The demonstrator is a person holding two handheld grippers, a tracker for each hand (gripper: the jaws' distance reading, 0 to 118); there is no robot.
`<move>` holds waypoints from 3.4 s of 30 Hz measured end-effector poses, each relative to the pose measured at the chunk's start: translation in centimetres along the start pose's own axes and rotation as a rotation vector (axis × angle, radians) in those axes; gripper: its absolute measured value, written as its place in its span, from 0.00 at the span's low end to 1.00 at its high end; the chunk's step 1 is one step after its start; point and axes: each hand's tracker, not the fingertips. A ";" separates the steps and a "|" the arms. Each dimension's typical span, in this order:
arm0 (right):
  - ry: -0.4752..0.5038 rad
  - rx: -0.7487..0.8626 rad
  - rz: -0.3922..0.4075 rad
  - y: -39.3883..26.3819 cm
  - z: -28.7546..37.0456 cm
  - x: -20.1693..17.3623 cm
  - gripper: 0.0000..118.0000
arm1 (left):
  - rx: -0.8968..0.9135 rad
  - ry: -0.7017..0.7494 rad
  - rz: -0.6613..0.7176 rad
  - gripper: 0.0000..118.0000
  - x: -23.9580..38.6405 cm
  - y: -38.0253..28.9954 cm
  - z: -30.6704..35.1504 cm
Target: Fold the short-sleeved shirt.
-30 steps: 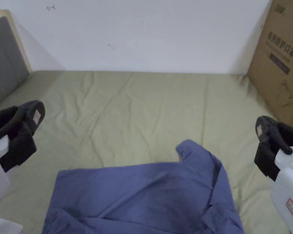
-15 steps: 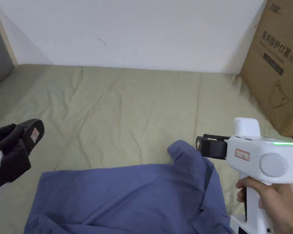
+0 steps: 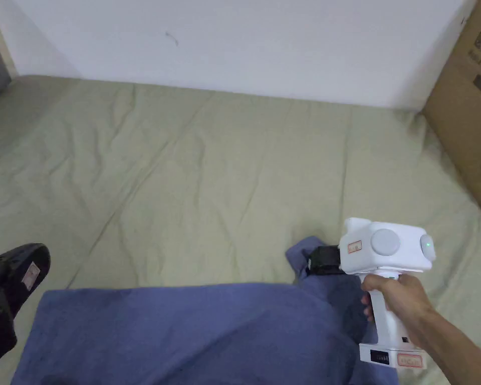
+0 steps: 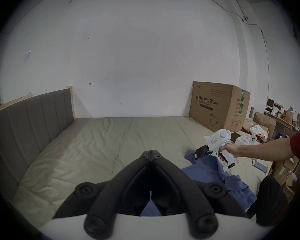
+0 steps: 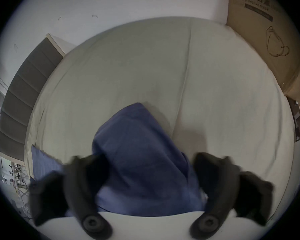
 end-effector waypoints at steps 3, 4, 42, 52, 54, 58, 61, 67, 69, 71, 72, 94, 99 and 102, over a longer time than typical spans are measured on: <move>-0.090 0.055 0.094 -0.4 0.3 -0.7 0.09 | -0.004 0.013 0.004 0.00 -0.7 -0.2 -0.4; -0.009 0.045 0.063 -0.5 0.7 -0.5 0.08 | -0.007 0.012 0.013 0.00 -1.0 -0.3 -0.5; 0.220 0.343 0.035 -10.4 16.9 -6.0 0.07 | -0.738 0.187 0.027 0.05 -10.8 -11.3 -18.5; 0.228 0.376 0.016 -13.2 20.9 -5.7 0.07 | -0.568 0.070 0.100 0.04 -11.1 -8.5 -12.4; 0.233 0.373 0.018 -15.4 21.8 -4.8 0.07 | -0.518 0.038 0.109 0.04 -11.1 -8.0 -9.3; 0.254 0.330 -0.005 -20.3 23.6 -3.8 0.07 | -0.410 -0.073 0.136 0.04 -10.3 -7.7 -2.3; 0.263 0.264 -0.011 -24.4 24.3 -2.9 0.07 | -0.385 -0.148 0.131 0.04 -9.8 -8.6 2.5; 0.236 0.096 -0.093 -31.0 22.7 -1.4 0.07 | -0.429 -0.228 0.088 0.04 -8.3 -11.1 8.3; 0.220 0.067 -0.101 -32.2 22.4 -1.2 0.07 | -0.431 -0.249 0.091 0.04 -7.9 -11.7 9.7; 0.200 0.034 -0.111 -33.0 22.0 -1.0 0.07 | -0.445 -0.254 0.085 0.04 -7.8 -12.2 10.6; 0.195 0.036 -0.111 -33.3 21.7 -0.8 0.07 | -0.463 -0.254 0.077 0.04 -7.7 -12.7 10.9; 0.172 -0.017 -0.096 -33.7 20.6 -2.5 0.92 | -0.572 -0.137 0.143 0.91 -9.6 -16.7 8.7; 0.105 0.281 -0.030 -28.8 28.0 -4.2 0.94 | -0.229 -0.159 0.259 0.99 -9.3 -8.8 10.0; 0.024 0.643 0.087 -25.6 33.3 -8.8 0.94 | 0.039 -0.200 0.206 1.00 -6.6 -2.3 10.6</move>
